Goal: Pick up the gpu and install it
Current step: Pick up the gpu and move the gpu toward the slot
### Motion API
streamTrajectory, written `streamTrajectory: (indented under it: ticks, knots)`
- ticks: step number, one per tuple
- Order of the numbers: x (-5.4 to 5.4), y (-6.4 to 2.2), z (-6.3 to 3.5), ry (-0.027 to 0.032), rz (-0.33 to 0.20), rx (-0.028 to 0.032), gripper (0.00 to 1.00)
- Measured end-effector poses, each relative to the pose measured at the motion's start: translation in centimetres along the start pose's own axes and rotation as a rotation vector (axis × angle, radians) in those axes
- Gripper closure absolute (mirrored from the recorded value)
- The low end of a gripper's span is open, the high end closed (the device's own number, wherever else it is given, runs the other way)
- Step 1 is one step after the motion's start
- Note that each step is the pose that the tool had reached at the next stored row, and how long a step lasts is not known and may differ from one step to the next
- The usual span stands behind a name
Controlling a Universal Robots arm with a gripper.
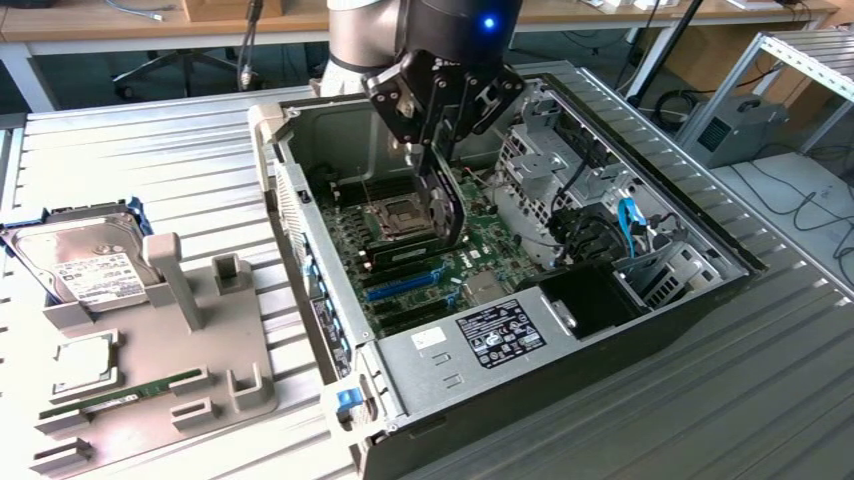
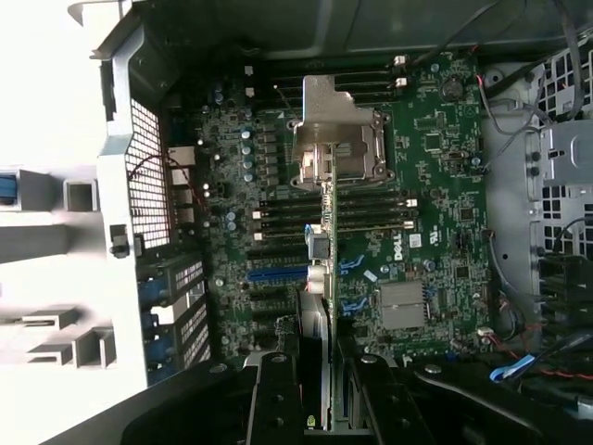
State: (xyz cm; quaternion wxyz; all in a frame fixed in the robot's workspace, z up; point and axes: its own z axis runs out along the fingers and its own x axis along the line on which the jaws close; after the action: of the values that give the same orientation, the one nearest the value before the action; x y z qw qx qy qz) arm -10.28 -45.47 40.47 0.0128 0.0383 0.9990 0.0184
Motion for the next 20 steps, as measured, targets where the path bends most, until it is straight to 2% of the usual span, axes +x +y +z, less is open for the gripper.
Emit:
streamTrajectory:
  ticks: [20]
  knots:
    - [-1.5, 0.1, 0.54, 0.0003, 0.0, 0.0001, 0.74]
